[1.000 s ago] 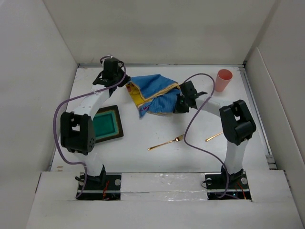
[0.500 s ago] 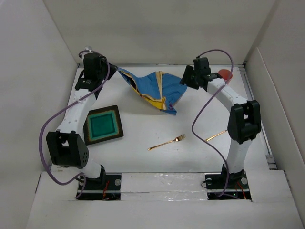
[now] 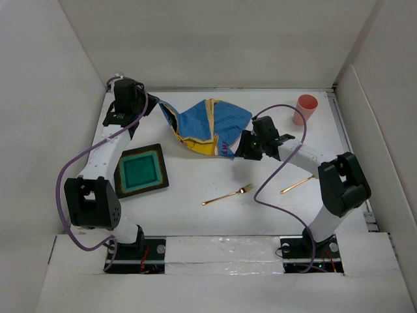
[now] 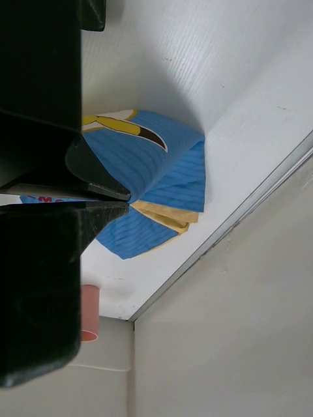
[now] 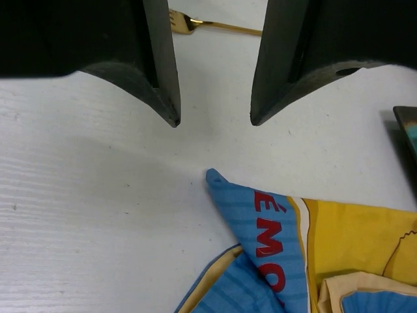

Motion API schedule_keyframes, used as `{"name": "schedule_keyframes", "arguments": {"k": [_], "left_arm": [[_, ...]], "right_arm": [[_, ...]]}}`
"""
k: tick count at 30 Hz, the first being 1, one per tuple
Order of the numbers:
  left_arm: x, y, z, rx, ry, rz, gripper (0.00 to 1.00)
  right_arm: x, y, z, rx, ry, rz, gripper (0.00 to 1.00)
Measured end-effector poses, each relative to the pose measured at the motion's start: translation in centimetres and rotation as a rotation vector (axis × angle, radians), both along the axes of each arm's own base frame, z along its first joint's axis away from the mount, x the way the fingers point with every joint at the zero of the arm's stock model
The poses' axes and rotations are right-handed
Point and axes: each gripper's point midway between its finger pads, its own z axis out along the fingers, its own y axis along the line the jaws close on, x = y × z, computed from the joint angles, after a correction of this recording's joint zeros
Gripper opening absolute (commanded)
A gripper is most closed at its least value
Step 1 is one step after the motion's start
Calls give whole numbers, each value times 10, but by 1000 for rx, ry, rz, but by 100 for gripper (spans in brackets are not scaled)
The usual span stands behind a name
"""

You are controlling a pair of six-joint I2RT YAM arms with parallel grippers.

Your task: Set the dinner table for one person

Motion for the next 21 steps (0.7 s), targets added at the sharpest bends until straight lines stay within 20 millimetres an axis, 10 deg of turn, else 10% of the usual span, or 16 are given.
{"name": "schedule_keyframes", "arguments": {"k": [14, 21], "left_arm": [[2, -4, -3, -11, 6, -18, 0], [8, -5, -1, -12, 1, -20, 0]], "right_arm": [[23, 32, -44, -44, -3, 43, 48], [58, 39, -43, -110, -67, 24, 0]]}}
